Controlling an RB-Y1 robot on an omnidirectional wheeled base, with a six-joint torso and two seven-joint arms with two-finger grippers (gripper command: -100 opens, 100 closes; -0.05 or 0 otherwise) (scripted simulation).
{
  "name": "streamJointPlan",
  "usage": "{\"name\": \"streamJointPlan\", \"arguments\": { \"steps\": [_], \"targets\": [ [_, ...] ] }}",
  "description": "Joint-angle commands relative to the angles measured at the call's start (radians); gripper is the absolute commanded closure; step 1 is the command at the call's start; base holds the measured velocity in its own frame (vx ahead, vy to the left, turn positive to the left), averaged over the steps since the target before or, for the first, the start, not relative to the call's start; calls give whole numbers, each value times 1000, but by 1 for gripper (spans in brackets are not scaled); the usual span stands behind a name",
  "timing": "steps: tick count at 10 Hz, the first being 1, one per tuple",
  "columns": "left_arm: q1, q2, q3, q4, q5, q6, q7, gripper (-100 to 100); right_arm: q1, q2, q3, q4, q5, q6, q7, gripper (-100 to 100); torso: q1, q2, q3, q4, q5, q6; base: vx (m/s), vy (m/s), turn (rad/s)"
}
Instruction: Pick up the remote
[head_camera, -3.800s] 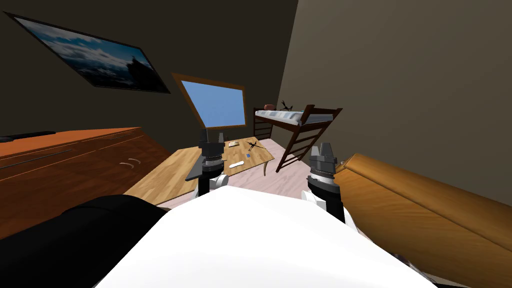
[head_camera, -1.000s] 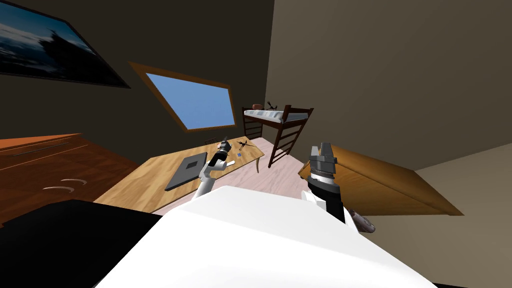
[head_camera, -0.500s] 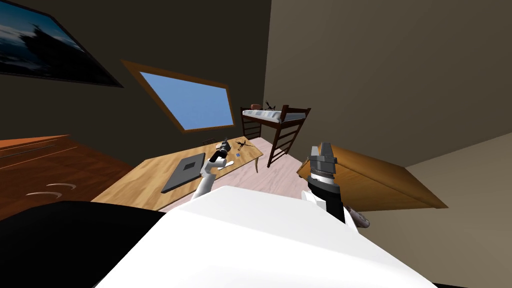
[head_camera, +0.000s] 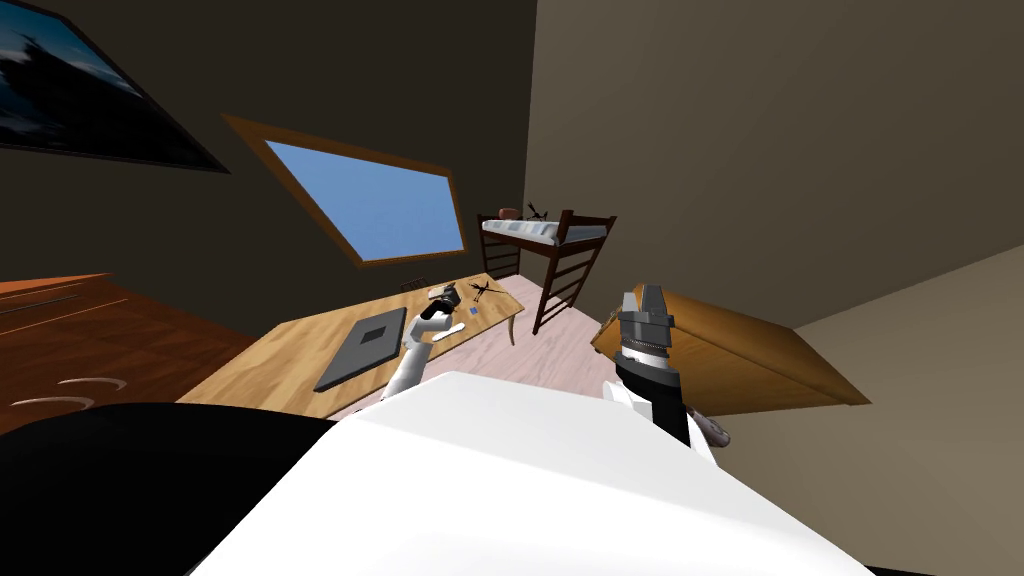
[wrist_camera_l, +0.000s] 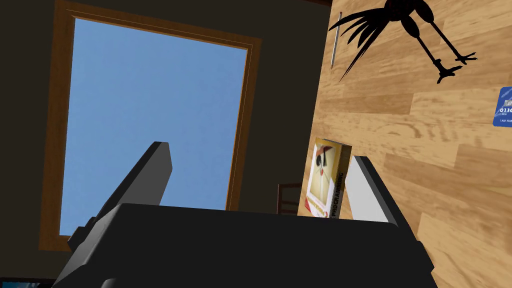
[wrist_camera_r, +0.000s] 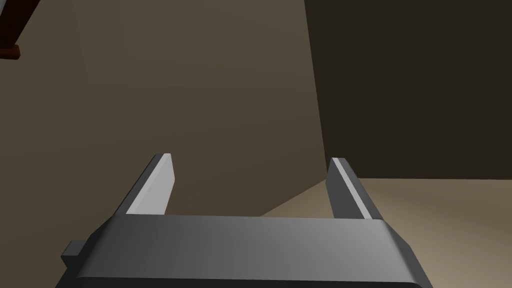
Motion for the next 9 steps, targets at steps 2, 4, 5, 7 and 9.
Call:
{"name": "streamJointPlan", "arguments": {
  "steps": [2,4,5,7,9],
  "targets": [
    [-23,-6,7,39,-6,61,1,-100,0,0,0,0,0,0,0,0,0,0,0,0,0,0,2,-3,-10],
    [-53,2,22,92,1,124,7,-100,0,0,0,0,0,0,0,0,0,0,0,0,0,0,6,-4,-40],
    [-82,10,35,125,8,159,11,-100,0,0,0,0,0,0,0,0,0,0,0,0,0,0,9,-5,-43],
    [-110,18,48,170,15,217,15,-100,0,0,0,0,0,0,0,0,1,0,0,0,0,0,11,-1,-20],
    [-110,18,48,200,15,258,15,-100,0,0,0,0,0,0,0,0,1,-1,0,0,0,0,10,1,-11]
  ]
}}
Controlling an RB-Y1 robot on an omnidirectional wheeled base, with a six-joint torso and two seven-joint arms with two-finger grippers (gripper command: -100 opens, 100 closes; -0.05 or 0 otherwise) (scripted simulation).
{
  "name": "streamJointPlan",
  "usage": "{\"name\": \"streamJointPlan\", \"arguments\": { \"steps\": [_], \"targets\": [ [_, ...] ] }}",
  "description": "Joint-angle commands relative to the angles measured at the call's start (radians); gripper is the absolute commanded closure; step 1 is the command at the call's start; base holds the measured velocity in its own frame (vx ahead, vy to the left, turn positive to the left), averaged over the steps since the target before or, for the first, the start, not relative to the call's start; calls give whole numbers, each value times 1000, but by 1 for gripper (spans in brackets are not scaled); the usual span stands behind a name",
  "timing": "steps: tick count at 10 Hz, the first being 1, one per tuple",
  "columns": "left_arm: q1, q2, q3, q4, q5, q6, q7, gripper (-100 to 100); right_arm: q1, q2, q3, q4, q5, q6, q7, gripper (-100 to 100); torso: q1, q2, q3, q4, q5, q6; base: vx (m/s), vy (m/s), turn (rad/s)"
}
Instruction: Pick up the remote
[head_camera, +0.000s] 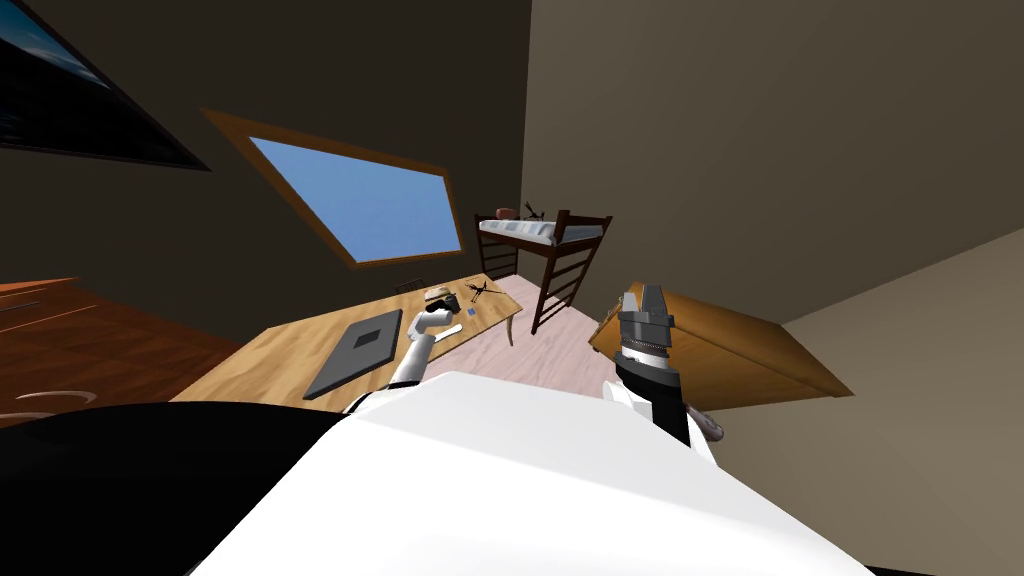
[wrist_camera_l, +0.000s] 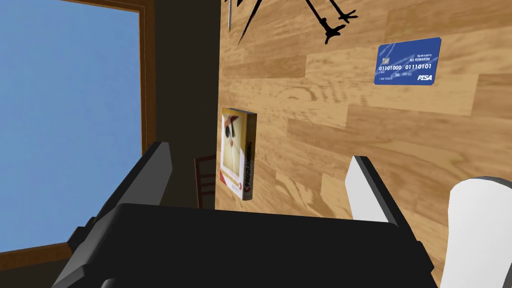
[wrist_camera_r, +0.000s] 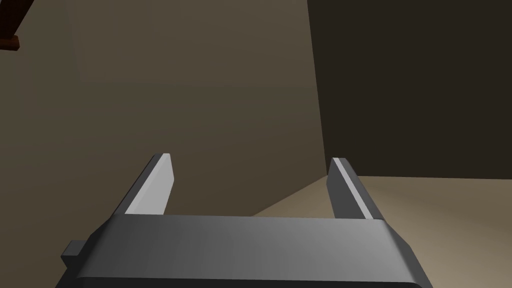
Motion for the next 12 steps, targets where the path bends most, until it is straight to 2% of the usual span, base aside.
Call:
{"name": "streamJointPlan", "arguments": {
  "steps": [1,2,3,6,7,8,9,10,11,12],
  "targets": [
    [-28,9,13,50,6,50,4,-100,0,0,0,0,0,0,0,0,0,0,0,0,0,0,10,2,-31],
    [-28,9,13,57,6,77,4,-100,0,0,0,0,0,0,0,0,0,0,0,0,0,0,12,4,-14],
    [-53,18,24,97,12,110,6,-100,0,0,0,0,0,0,0,0,0,0,0,0,0,0,21,6,-19],
    [-76,27,34,162,18,193,8,-100,0,0,0,0,0,0,0,0,1,-1,0,0,0,0,19,10,-8],
    [-76,27,34,162,18,194,8,-100,0,0,0,0,0,0,0,0,1,-1,0,0,0,0,11,6,1],
    [-98,36,42,207,24,234,9,-100,0,0,0,0,0,0,0,0,0,0,0,0,0,0,22,11,-4],
    [-98,36,42,213,24,248,9,-100,0,0,0,0,0,0,0,0,1,-1,0,0,0,0,22,13,-7],
    [-119,45,50,258,29,283,9,-100,0,0,0,0,0,0,0,0,1,-1,0,0,0,0,26,22,0],
    [-119,45,50,262,29,299,9,-100,0,0,0,0,0,0,0,0,1,-1,-1,0,0,0,25,19,-2],
    [-137,54,57,295,34,337,9,-100,0,0,0,0,0,0,0,0,1,-1,-1,0,0,0,32,31,11]
  ]
}}
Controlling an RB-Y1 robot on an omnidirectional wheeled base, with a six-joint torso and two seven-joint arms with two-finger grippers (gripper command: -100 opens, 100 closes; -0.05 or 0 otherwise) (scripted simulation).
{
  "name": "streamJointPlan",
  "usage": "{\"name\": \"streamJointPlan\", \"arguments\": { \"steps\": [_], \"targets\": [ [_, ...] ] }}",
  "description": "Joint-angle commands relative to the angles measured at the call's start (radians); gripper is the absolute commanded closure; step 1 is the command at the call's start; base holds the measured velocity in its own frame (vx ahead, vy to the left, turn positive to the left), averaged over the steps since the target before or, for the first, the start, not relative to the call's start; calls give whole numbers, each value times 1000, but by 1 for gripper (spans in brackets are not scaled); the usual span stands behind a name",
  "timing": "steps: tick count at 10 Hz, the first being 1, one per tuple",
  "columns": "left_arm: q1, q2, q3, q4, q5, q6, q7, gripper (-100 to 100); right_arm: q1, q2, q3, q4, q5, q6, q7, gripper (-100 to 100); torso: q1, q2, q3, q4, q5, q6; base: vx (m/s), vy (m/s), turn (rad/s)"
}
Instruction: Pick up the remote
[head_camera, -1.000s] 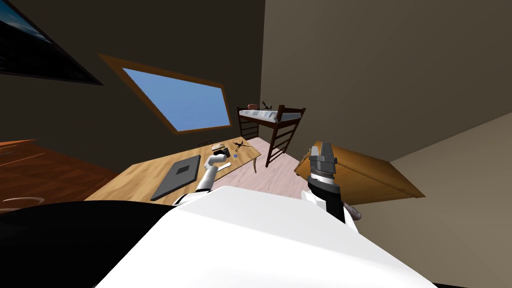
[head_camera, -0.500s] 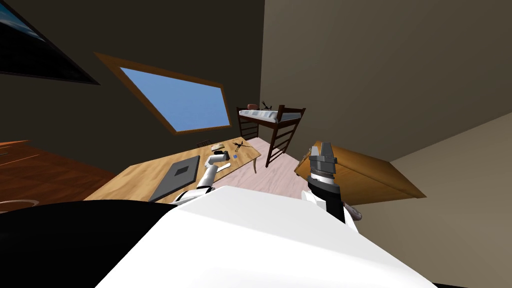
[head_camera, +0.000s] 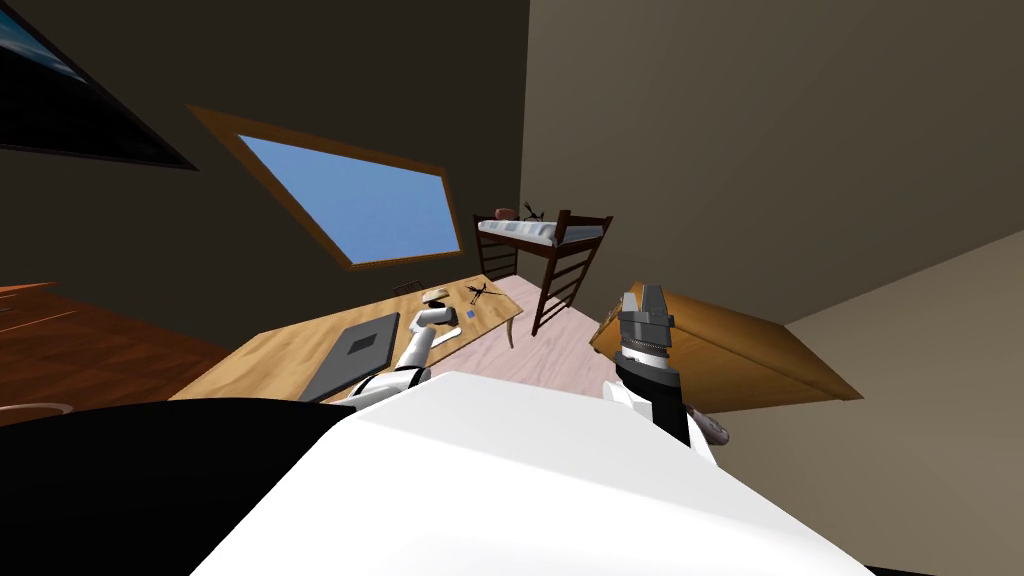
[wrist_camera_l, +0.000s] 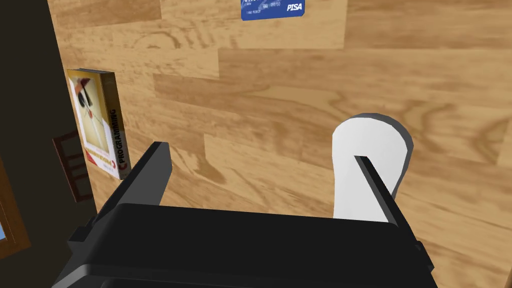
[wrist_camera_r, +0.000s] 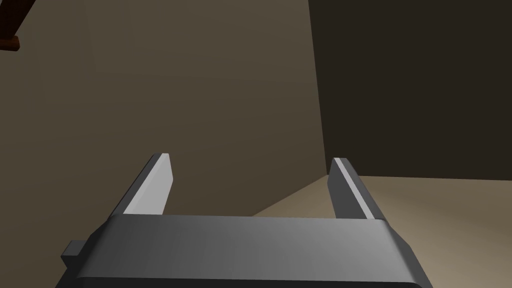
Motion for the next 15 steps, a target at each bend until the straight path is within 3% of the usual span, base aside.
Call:
{"name": "streamJointPlan", "arguments": {
  "steps": [1,6,11,15],
  "targets": [
    [-15,6,3,44,1,31,1,-100,0,0,0,0,0,0,0,0,0,0,0,0,0,0,27,22,-2],
    [-61,31,19,177,14,156,-2,-100,0,0,0,0,0,0,0,0,1,-1,-1,0,0,0,39,31,11],
    [-102,61,30,346,28,298,-12,-100,0,0,0,0,0,0,0,0,2,-2,-1,-1,1,0,63,52,30],
    [-103,71,30,426,32,350,-19,-100,0,0,0,0,0,0,0,0,2,-2,-1,-1,1,0,60,55,25]
  ]
}}
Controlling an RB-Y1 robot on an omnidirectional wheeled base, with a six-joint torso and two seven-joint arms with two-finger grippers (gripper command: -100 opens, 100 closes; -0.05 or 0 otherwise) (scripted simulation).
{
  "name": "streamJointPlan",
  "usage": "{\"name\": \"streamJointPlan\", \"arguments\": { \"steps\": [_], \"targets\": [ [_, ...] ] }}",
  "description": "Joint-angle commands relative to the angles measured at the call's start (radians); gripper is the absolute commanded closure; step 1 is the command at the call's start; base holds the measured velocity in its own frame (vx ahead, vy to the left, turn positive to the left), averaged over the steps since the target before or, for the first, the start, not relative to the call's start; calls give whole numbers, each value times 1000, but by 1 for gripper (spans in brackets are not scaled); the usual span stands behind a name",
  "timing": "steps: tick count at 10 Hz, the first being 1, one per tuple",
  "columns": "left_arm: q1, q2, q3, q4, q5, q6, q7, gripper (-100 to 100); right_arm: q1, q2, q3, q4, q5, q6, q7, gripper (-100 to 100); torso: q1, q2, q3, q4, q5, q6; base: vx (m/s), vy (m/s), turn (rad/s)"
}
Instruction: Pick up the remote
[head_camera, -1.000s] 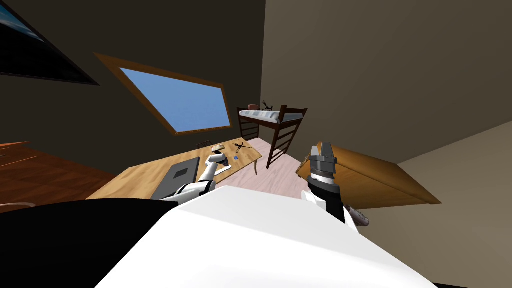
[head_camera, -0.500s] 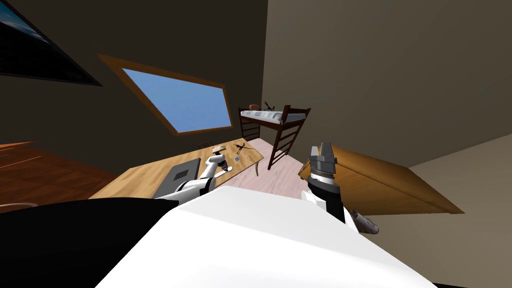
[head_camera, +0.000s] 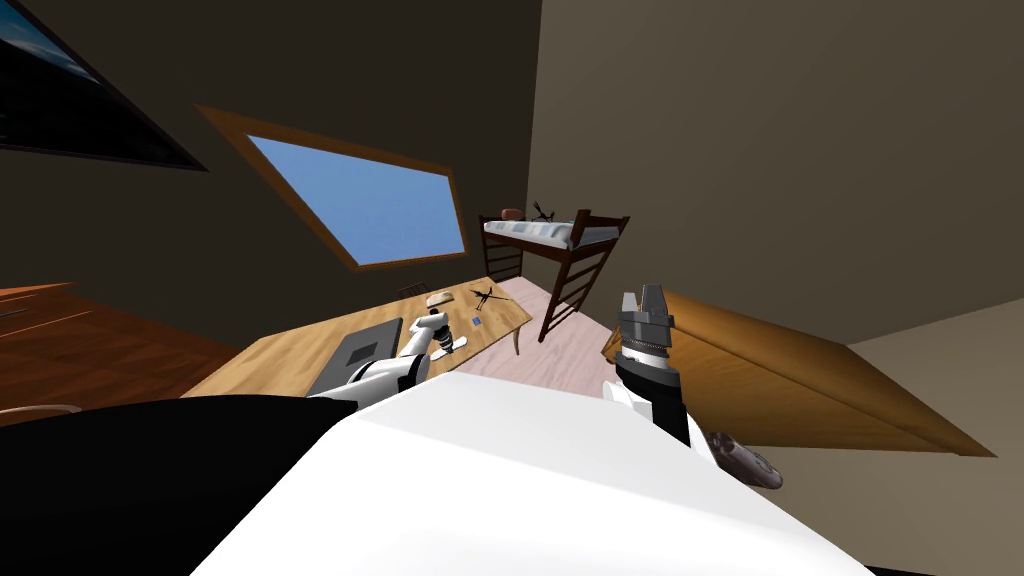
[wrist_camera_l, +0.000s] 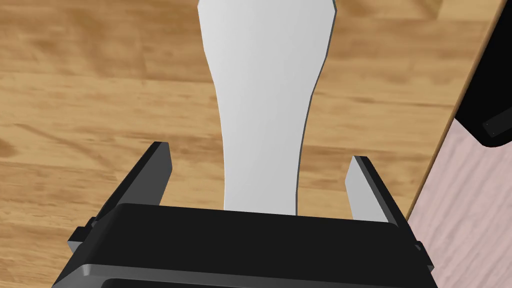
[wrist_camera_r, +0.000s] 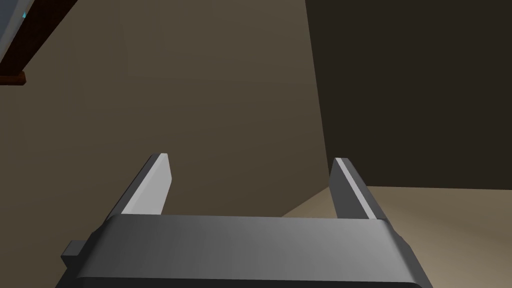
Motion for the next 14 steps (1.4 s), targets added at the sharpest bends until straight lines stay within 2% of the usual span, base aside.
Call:
{"name": "streamJointPlan", "arguments": {
  "steps": [1,2,3,4,6,7,8,12,13,14],
  "targets": [
    [4,-1,-2,30,-1,13,-2,-100,0,0,0,0,0,0,0,0,0,0,0,0,0,0,53,52,21],
    [6,-3,-2,6,-1,15,1,-100,0,0,0,0,0,0,0,0,0,0,0,0,0,0,25,24,2],
    [7,-3,-2,7,-1,18,1,0,0,0,0,0,0,0,0,0,-1,1,1,0,0,0,0,0,0],
    [15,-13,-7,26,-3,-14,0,-100,0,0,0,0,0,0,0,0,-3,3,1,1,-1,0,21,15,15],
    [25,-26,-12,49,-5,-54,-3,-100,0,0,0,0,0,0,0,0,-2,1,1,0,0,0,40,20,17],
    [14,-20,-11,53,-5,-42,-2,-100,0,0,0,0,0,0,0,0,-2,1,1,0,0,0,17,7,2],
    [14,-21,-11,55,-5,-47,-2,100,0,0,0,0,0,0,0,0,-3,2,1,0,-1,0,0,0,0],
    [15,-22,-11,56,-5,-45,-2,100,0,0,0,0,0,0,0,0,-1,2,1,1,0,1,0,0,0],
    [15,-22,-11,56,-5,-45,-2,0,0,0,0,0,0,0,0,0,-1,2,1,1,0,1,0,0,0],
    [15,-13,-7,26,-3,-14,0,100,0,0,0,0,0,0,0,0,-1,2,1,1,0,1,-27,-11,-27]
  ]
}}
